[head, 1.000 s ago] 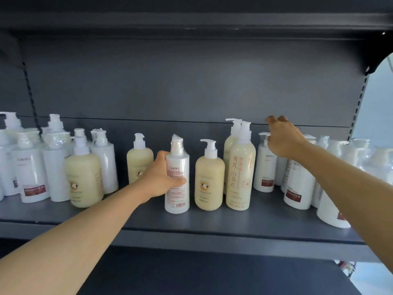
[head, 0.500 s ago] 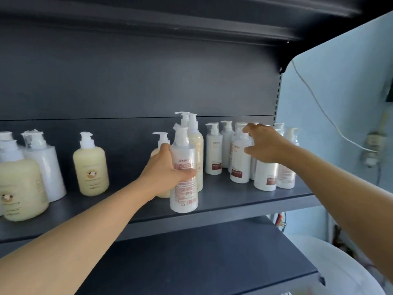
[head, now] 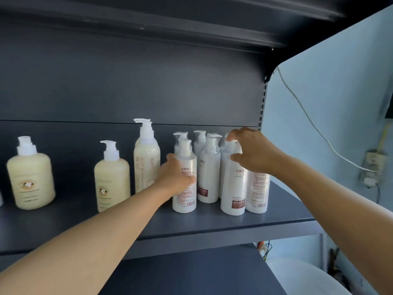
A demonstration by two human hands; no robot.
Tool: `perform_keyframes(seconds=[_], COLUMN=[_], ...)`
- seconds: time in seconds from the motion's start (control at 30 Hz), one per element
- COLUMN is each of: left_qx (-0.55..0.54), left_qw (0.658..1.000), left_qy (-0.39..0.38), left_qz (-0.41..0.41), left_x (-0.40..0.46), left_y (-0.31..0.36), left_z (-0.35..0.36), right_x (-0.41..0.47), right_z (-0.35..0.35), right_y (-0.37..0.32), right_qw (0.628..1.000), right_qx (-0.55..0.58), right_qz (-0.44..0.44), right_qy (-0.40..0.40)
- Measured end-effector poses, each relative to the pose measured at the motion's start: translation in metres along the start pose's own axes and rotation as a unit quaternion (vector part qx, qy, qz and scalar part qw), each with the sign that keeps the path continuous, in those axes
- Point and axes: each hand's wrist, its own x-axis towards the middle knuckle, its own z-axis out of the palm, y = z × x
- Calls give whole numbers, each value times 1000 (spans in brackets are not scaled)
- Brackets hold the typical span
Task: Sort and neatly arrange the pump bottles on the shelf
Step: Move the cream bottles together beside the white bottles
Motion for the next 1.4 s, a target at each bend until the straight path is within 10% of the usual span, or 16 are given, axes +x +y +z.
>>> perform_keyframes(seconds=[0.63,1.4], left_qx=[151,253], left_qw=[988,957], left_qy=[-1,78], left_qz=[16,-121], left_x=[-20,-119], left_y=[-2,-164], left_z=[-4,-228], right_x=[19,18], right_z=[18,75], right_y=[-3,-252], right_qw=[991,952], right_qx=[78,173], right_qz=[-106,-242], right_qy=[-6,-68])
